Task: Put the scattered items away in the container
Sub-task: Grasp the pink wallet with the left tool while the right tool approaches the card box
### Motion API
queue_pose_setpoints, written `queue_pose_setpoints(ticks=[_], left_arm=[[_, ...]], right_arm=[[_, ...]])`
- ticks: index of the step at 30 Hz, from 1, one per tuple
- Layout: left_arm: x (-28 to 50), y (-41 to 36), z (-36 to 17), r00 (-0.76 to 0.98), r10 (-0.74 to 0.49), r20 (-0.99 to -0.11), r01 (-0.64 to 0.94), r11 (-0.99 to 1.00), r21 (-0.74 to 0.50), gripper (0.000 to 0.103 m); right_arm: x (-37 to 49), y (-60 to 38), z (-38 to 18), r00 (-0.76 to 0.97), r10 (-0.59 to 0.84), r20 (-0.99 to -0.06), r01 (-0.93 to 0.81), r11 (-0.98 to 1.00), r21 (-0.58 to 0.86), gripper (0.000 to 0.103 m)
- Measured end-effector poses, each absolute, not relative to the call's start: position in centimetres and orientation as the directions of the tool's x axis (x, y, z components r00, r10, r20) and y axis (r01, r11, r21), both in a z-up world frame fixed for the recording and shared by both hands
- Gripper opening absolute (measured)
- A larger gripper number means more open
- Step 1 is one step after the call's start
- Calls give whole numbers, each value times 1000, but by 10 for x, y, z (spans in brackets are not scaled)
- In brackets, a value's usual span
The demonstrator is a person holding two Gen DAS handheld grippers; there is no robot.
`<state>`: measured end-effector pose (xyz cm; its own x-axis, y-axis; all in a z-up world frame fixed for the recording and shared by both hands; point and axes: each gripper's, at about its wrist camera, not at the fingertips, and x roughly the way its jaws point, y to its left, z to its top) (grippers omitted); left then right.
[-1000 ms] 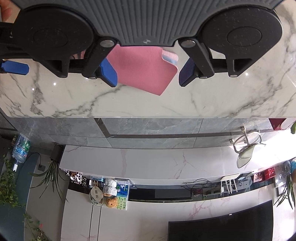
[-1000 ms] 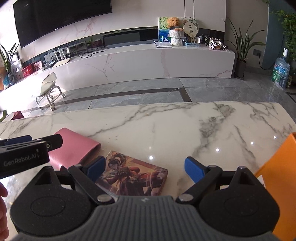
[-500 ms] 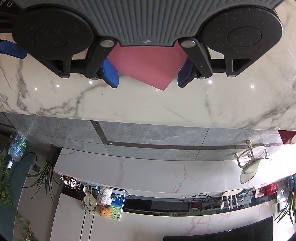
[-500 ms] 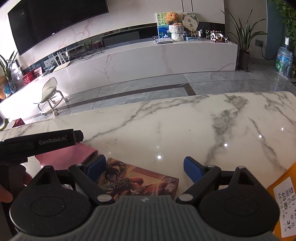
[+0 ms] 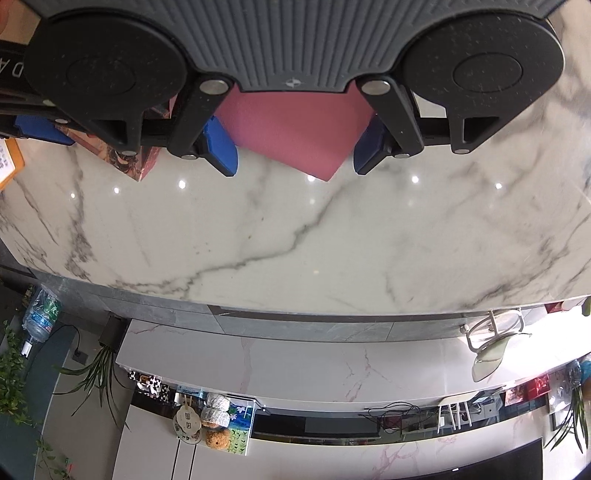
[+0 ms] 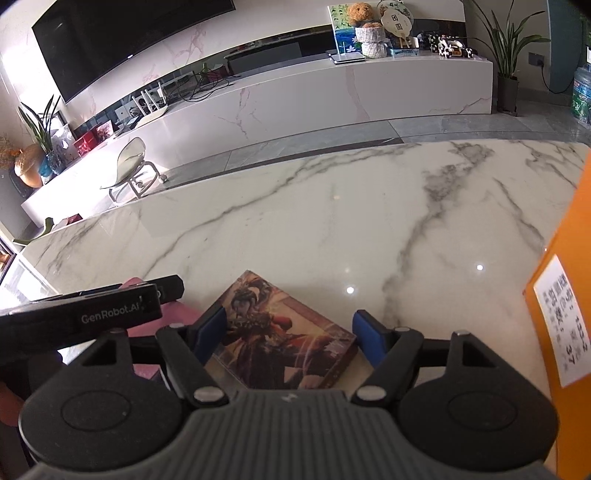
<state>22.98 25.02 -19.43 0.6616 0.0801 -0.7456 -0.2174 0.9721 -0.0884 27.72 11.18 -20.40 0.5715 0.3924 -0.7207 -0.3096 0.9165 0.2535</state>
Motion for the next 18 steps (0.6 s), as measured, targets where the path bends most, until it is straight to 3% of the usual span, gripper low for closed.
queue_pose_setpoints(ticks=[9,11,15,18], left_arm=[[154,226,-186,623,74,-779,-218,972,-82,75],[137,212,-186,618,78,-782,-186,981,-49,70],[103,181,-188,622,91,-778,-140,990,4,62],[86,174,-187,619,77,-781,-123,992,0,62]], right_arm=[[215,89,-199,503,413,-760,-338,903,267,70],[199,85,-196,495,412,-765,-353,900,257,64],[166,81,-192,482,406,-776,-389,893,225,63],[147,75,-191,480,401,-780,-389,894,221,60]])
